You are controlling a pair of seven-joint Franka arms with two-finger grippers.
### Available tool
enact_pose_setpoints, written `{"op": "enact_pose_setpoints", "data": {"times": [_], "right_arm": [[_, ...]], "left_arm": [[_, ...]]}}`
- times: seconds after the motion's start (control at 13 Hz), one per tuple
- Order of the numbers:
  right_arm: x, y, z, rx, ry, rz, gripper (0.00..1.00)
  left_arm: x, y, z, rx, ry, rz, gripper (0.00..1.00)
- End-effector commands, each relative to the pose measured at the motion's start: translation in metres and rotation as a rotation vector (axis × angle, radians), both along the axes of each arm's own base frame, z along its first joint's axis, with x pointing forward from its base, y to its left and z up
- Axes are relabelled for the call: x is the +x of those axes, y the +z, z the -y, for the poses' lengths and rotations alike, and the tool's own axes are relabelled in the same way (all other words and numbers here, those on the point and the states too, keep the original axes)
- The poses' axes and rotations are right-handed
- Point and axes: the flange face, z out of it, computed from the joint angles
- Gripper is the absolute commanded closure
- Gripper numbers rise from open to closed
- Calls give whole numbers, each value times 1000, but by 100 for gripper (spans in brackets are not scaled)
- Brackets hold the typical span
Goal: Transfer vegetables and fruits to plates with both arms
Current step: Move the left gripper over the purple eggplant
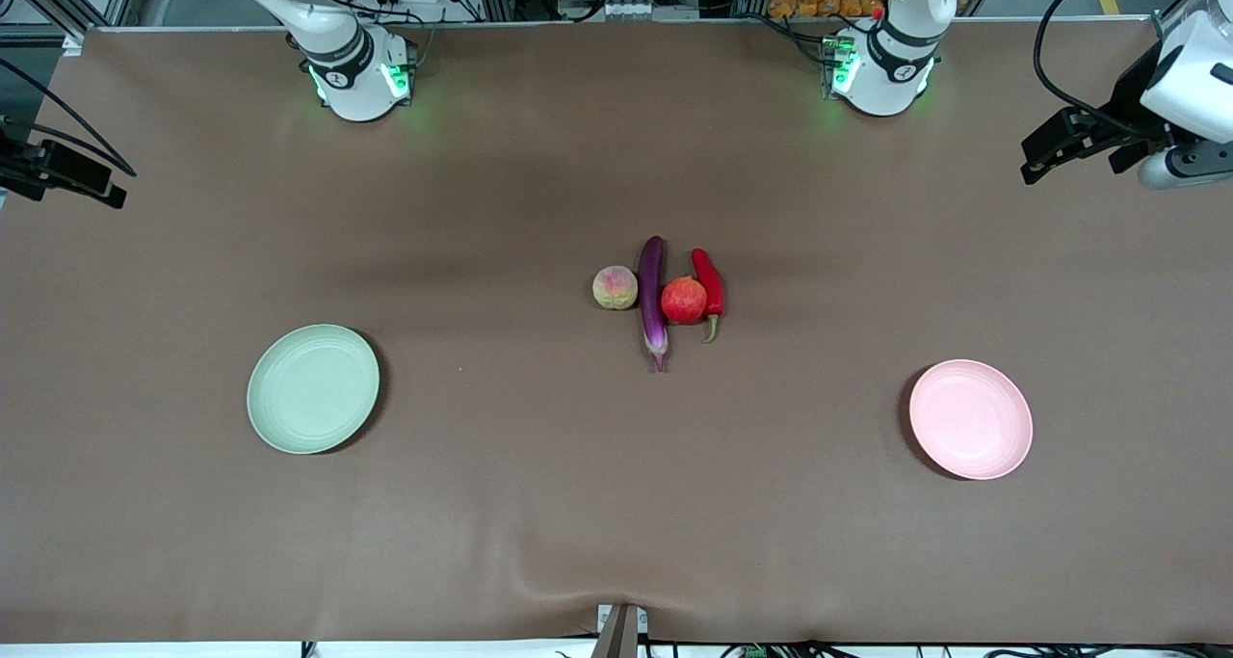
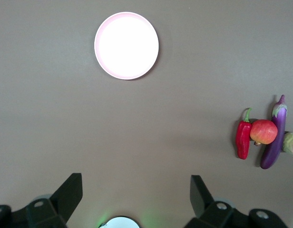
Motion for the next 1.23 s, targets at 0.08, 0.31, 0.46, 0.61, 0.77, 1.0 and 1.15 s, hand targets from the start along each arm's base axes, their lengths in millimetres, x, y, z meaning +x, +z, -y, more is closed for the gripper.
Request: {"op": "enact_pose_setpoints", "data": {"times": [0.08,0.31,0.46,0.61,0.77,1.0,1.15], "right_arm": [[-3,0,3,9,-18,-2,0],[-4,1,4,8,-19,-3,0],[-3,0,6,8,-23,-3,0],[-2,0,5,6,-21,-3,0],[0,-5,11,7,-32,-12,0],[2,-7,9,-12,-25,-19,0],[10,-27,1,-27,-10,-70,0]], "left_arm": [[7,9,-2,18,-2,19,0],[24,-7,4,9,-18,-8,0],[40,-40,13,-27,-32,-68,0],[60,-77,42,-83,-71,-96,0],[80,-133,102,-92,-72,-115,0],[79,-188,200,-103,30,-102,0],[74,-227,249,-95,97,-84,0]]}}
